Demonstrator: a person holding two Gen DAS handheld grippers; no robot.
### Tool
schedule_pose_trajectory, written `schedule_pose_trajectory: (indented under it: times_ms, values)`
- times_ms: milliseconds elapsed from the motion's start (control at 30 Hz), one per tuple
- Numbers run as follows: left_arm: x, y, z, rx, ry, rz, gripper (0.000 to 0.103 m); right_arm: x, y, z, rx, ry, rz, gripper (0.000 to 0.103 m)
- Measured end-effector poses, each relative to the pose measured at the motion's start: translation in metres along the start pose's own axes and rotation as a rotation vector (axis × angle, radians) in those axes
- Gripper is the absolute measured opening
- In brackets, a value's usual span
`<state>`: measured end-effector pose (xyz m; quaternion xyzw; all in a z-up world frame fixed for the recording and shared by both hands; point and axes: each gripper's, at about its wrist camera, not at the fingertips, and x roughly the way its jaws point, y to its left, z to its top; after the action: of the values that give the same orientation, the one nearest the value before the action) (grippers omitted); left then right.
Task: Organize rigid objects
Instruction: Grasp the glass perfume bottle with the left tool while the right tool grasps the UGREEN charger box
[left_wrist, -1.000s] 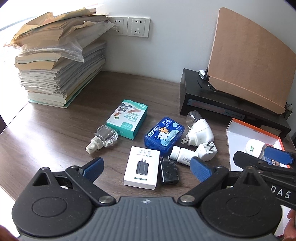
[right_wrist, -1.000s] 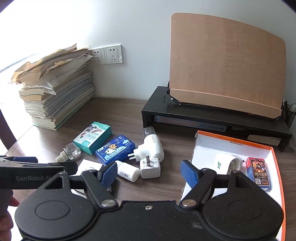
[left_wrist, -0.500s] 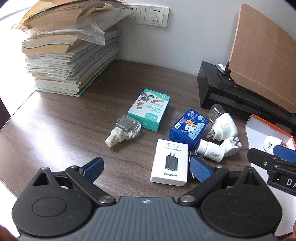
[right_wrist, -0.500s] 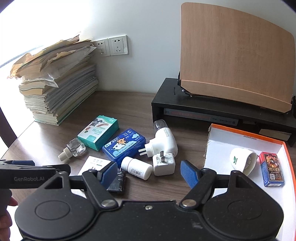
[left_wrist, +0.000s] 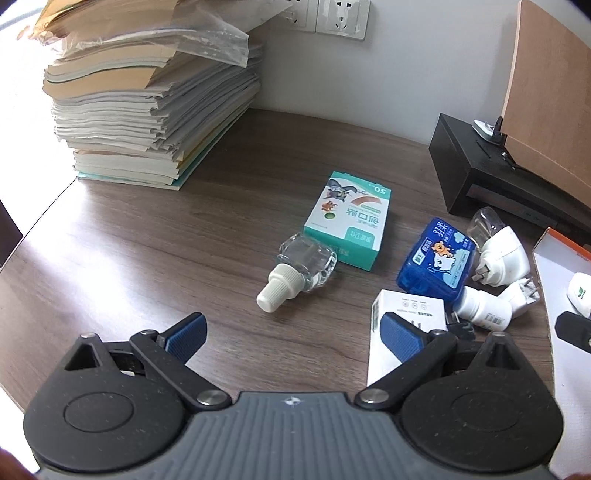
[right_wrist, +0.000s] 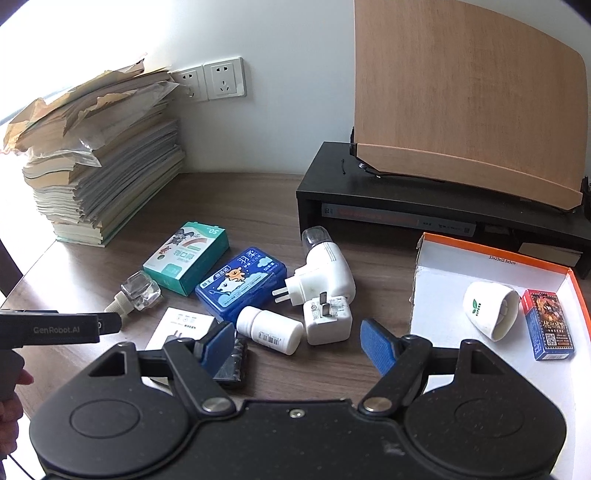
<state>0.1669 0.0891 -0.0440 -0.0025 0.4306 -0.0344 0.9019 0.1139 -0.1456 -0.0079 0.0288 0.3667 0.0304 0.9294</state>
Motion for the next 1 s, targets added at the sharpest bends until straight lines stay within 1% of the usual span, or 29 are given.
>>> schedule_pose_trajectory:
  times_ms: [233, 367, 433, 467, 500, 533, 567, 633, 667, 700, 800, 933, 1000]
  values:
    - [0.043, 0.008, 0.018, 0.122, -0.012, -0.004, 0.103, 0.01, 0.015, -0.01, -0.005, 0.033, 0.016, 0.089]
    - [0.064, 0.01, 0.024, 0.18, -0.027, -0.029, 0.102, 0.017, 0.032, -0.017, -0.019, 0.051, 0.031, 0.089]
    - [0.071, 0.011, 0.026, 0.199, -0.032, -0.063, 0.101, 0.022, 0.04, -0.019, -0.021, 0.059, 0.04, 0.089]
    - [0.074, 0.011, 0.027, 0.207, -0.032, -0.079, 0.098, 0.025, 0.045, -0.02, -0.022, 0.061, 0.044, 0.089]
    - [0.077, 0.011, 0.027, 0.215, -0.031, -0.096, 0.092, 0.027, 0.05, -0.021, -0.022, 0.064, 0.047, 0.089]
    - [0.079, 0.011, 0.026, 0.225, -0.032, -0.115, 0.088, 0.031, 0.054, -0.022, -0.021, 0.067, 0.049, 0.089]
    - [0.08, 0.01, 0.025, 0.235, -0.032, -0.124, 0.079, 0.034, 0.059, -0.022, -0.018, 0.07, 0.051, 0.089]
    - [0.079, 0.011, 0.022, 0.263, -0.057, -0.138, 0.072, 0.041, 0.068, -0.023, -0.014, 0.071, 0.058, 0.089]
    - [0.078, 0.011, 0.021, 0.27, -0.067, -0.148, 0.063, 0.044, 0.073, -0.023, -0.015, 0.072, 0.06, 0.089]
    - [0.076, 0.012, 0.021, 0.276, -0.073, -0.154, 0.05, 0.048, 0.077, -0.023, -0.014, 0.073, 0.057, 0.089]
    - [0.072, 0.016, 0.019, 0.271, -0.08, -0.175, 0.05, 0.059, 0.089, -0.023, -0.006, 0.086, 0.055, 0.089]
    - [0.067, 0.025, 0.014, 0.249, -0.092, -0.169, 0.05, 0.074, 0.104, -0.024, -0.012, 0.102, 0.056, 0.089]
    - [0.063, 0.032, 0.013, 0.228, -0.1, -0.169, 0.05, 0.079, 0.112, -0.024, -0.036, 0.087, 0.029, 0.09]
